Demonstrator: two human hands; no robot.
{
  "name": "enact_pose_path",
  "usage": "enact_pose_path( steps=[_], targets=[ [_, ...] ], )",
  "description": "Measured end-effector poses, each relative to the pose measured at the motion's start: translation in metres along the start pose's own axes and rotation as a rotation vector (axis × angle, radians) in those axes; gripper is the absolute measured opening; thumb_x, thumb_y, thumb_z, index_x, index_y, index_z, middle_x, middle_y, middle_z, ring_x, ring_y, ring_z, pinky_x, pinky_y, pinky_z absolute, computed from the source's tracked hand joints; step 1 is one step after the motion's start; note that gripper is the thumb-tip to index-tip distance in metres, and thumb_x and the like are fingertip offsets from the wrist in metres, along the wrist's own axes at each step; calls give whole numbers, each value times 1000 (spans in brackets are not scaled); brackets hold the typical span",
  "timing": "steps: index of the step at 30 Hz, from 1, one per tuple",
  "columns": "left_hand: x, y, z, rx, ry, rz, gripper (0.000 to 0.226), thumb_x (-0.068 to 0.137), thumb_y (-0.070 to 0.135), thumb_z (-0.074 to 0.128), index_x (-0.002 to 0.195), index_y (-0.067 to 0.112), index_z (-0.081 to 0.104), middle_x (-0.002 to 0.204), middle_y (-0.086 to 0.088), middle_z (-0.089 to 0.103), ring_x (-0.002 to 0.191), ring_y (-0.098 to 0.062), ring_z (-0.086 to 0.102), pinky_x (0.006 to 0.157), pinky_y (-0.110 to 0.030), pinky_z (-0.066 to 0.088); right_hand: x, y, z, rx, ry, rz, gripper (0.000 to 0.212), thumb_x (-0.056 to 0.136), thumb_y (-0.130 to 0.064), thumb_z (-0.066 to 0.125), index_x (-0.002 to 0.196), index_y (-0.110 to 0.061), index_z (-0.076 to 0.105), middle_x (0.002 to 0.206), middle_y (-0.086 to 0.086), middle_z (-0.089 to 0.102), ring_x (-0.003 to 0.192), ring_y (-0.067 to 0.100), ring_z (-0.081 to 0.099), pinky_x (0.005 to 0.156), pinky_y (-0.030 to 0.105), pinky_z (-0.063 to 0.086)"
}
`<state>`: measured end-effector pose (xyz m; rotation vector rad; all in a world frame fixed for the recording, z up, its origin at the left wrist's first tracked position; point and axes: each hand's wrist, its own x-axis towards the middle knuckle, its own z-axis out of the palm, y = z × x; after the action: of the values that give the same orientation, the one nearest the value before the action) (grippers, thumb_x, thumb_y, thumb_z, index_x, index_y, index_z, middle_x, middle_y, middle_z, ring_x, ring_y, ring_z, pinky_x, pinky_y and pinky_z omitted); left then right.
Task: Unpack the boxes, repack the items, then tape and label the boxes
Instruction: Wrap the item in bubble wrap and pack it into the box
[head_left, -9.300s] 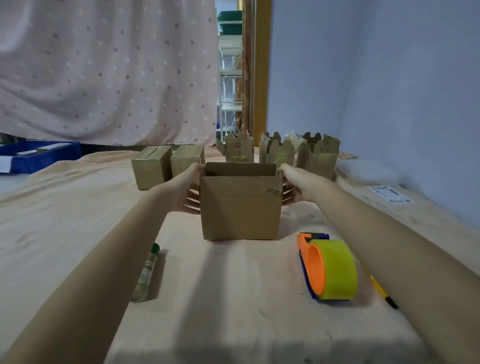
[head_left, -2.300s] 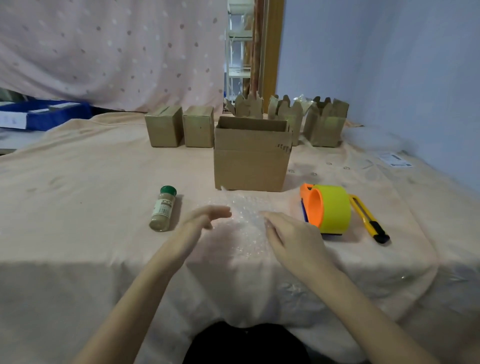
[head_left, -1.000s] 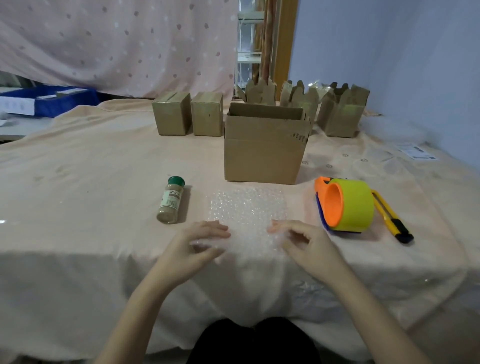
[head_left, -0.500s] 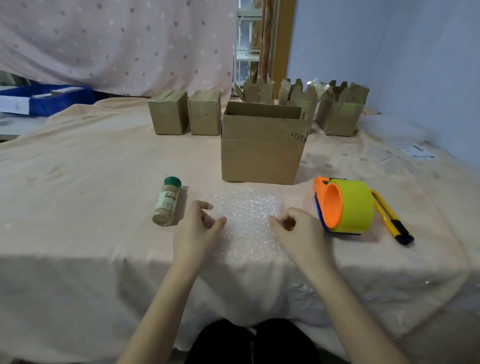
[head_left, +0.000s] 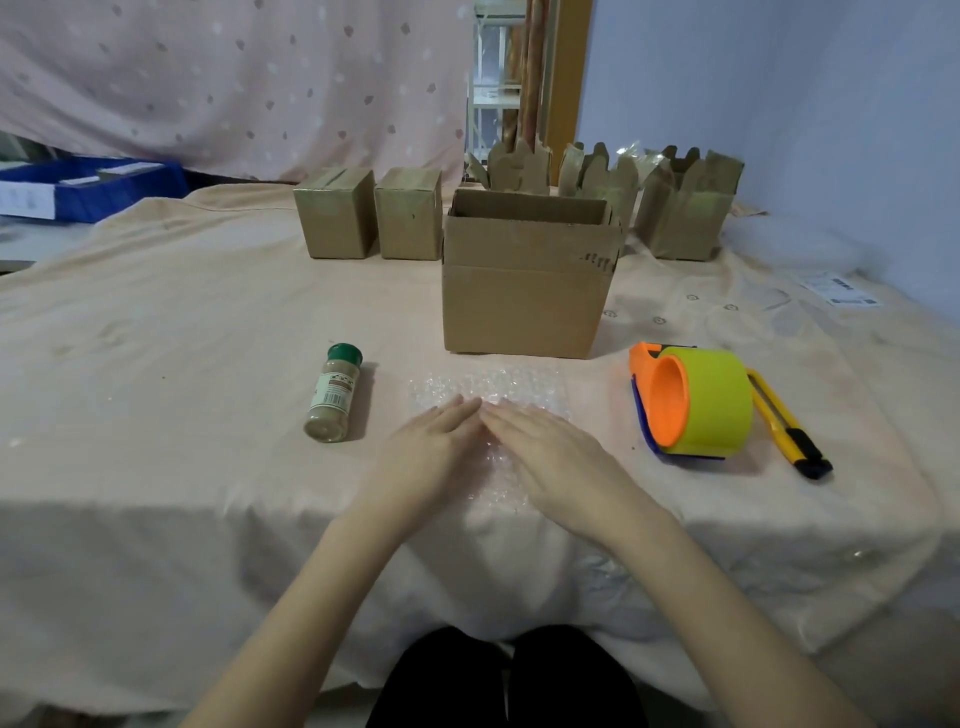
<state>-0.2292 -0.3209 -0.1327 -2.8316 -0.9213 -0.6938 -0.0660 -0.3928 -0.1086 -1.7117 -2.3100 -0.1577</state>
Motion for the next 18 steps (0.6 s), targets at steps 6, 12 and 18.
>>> enact_pose_path(
  steps=[6,12,18],
  targets=[
    [-11,-19,-10,-429,-278,-139,84,76,58,30,150,18,24,153,13,15,141,3,4,109,-5,-1,-7,11,3,145,-211,16,62,102,-45,30,154,-19,7,158,-12,-8,134,-10,-16,100,2,-19],
    [4,-19,-30,-299,-422,-119,89,68,59,25,148,20,32,157,6,21,143,-3,15,111,-12,13,6,15,-17,222,-243,91,55,98,-39,45,149,-26,31,158,-12,18,145,2,13,117,25,15],
    [22,-8,-48,12,-423,-86,46,95,22,43,141,23,42,144,1,47,125,-21,50,99,-36,40,11,16,-21,185,-195,102,51,92,-30,53,141,-24,44,149,-7,41,136,14,36,109,33,33]
  ],
)
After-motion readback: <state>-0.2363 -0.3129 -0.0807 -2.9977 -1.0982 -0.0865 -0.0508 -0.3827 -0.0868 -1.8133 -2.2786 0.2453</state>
